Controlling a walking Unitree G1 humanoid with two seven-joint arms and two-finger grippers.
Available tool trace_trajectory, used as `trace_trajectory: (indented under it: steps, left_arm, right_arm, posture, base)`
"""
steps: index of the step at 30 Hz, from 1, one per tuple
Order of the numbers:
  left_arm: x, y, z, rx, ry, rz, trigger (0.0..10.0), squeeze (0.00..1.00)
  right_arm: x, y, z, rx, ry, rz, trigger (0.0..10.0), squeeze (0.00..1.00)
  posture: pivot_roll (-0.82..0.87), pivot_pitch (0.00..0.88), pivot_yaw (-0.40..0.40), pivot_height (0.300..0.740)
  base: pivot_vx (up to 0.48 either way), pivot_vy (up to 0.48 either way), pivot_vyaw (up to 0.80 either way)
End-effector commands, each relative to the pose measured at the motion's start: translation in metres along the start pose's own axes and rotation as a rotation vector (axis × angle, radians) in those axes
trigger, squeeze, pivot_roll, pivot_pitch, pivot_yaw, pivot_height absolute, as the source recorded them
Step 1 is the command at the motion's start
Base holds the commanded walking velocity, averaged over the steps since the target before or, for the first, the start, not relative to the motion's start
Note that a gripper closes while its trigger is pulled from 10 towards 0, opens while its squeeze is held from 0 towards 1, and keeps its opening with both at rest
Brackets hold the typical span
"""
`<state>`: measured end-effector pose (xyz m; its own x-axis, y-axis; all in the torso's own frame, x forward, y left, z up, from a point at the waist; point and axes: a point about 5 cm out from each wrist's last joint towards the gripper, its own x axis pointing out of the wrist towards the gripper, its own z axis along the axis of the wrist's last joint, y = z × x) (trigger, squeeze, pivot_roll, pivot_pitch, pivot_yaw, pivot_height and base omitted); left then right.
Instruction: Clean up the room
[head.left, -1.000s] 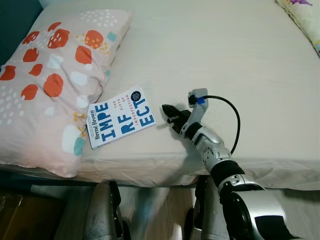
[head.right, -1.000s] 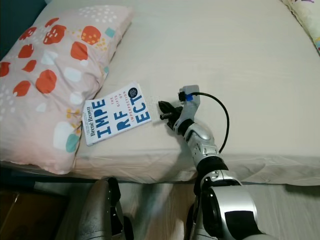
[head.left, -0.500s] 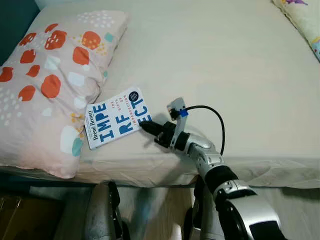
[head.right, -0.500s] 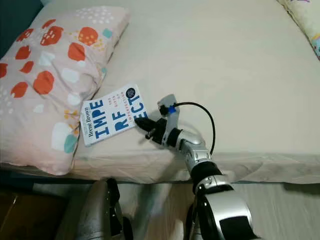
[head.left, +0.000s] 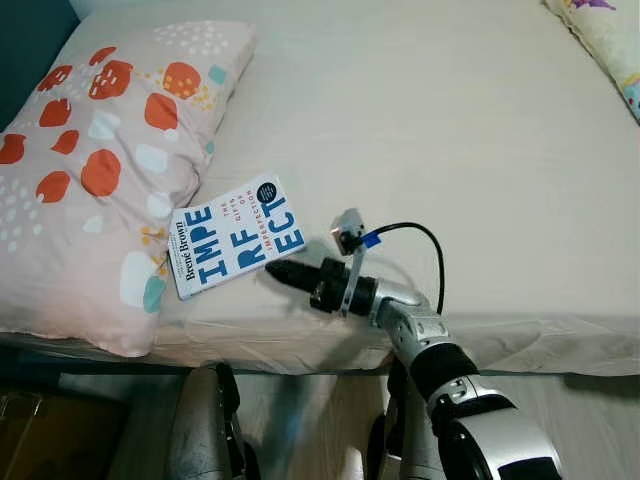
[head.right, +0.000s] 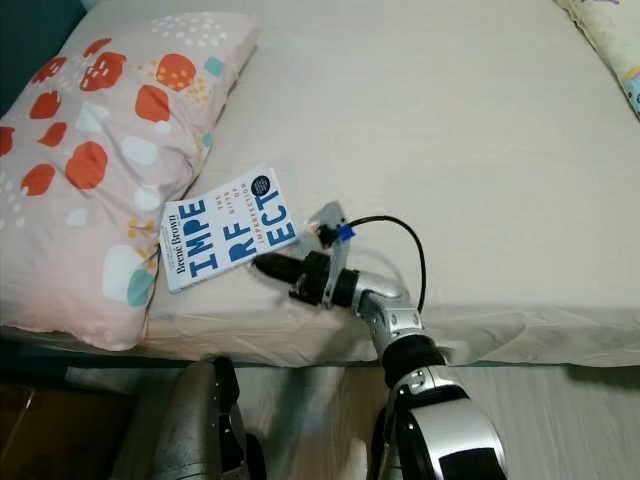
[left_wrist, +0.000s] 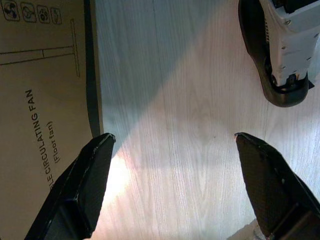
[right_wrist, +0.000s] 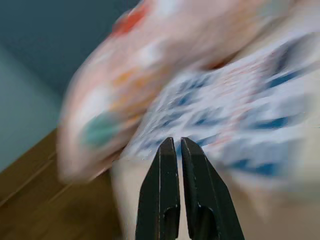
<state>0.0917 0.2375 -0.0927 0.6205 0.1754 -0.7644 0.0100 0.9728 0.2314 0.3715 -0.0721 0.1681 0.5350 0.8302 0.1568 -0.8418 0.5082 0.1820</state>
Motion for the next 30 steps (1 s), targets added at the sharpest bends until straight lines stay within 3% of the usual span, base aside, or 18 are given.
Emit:
trace_trajectory:
  steps: [1, 2, 3, 4, 5, 9, 12, 24, 30]
  left_arm:
    - [-0.008, -0.003, -0.02, 0.002, 0.076, -0.006, 10.0, 0.0]
    - [-0.008, -0.003, -0.02, 0.002, 0.076, -0.006, 10.0, 0.0]
    - [-0.009, -0.002, -0.021, 0.003, 0.076, -0.007, 10.0, 0.0]
    - [-0.009, -0.002, -0.021, 0.003, 0.076, -0.007, 10.0, 0.0]
    - [-0.009, -0.001, -0.022, 0.004, 0.077, -0.007, 10.0, 0.0]
    - [-0.011, 0.002, -0.024, 0.009, 0.078, -0.007, 10.0, 0.0]
    - [-0.014, 0.006, -0.028, 0.019, 0.085, -0.007, 10.0, 0.0]
    - [-0.016, 0.009, -0.03, 0.031, 0.084, -0.009, 10.0, 0.0]
    - [-0.014, 0.008, -0.026, 0.037, 0.072, -0.015, 10.0, 0.0]
  right_arm:
    - [-0.006, -0.009, 0.0, 0.005, -0.034, -0.116, 10.0, 0.0]
    - [-0.006, -0.009, 0.0, 0.005, -0.034, -0.116, 10.0, 0.0]
    - [-0.01, -0.019, 0.004, -0.012, -0.03, -0.223, 10.0, 0.0]
    - [-0.01, -0.019, 0.004, -0.012, -0.03, -0.223, 10.0, 0.0]
    - [-0.013, -0.026, 0.003, -0.027, 0.0, -0.309, 10.0, 0.0]
    - [-0.016, -0.03, -0.003, -0.01, 0.056, -0.379, 10.0, 0.0]
    - [-0.014, -0.028, -0.017, 0.011, 0.156, -0.412, 10.0, 0.0]
    - [0.005, -0.016, -0.019, -0.005, 0.196, -0.342, 10.0, 0.0]
    - [0.015, -0.001, -0.018, -0.003, 0.228, -0.13, 10.0, 0.0]
  posture:
    - [0.16, 0.431, -0.006, 0.52]
    - [0.16, 0.431, -0.006, 0.52]
    - [0.16, 0.442, -0.001, 0.52]
    - [0.16, 0.442, -0.001, 0.52]
    - [0.17, 0.445, 0.002, 0.52]
    - [0.17, 0.462, 0.01, 0.52]
    - [0.18, 0.473, 0.019, 0.52]
    - [0.2, 0.48, 0.028, 0.52]
    - [0.19, 0.48, 0.03, 0.52]
  base:
    - [0.0, 0.0, 0.0]
    - [0.0, 0.0, 0.0]
    - [0.0, 0.0, 0.0]
    - [0.0, 0.0, 0.0]
    - [0.0, 0.0, 0.0]
    - [0.0, 0.0, 0.0]
    - [0.0, 0.0, 0.0]
    - [0.0, 0.0, 0.0]
    - [0.0, 0.0, 0.0]
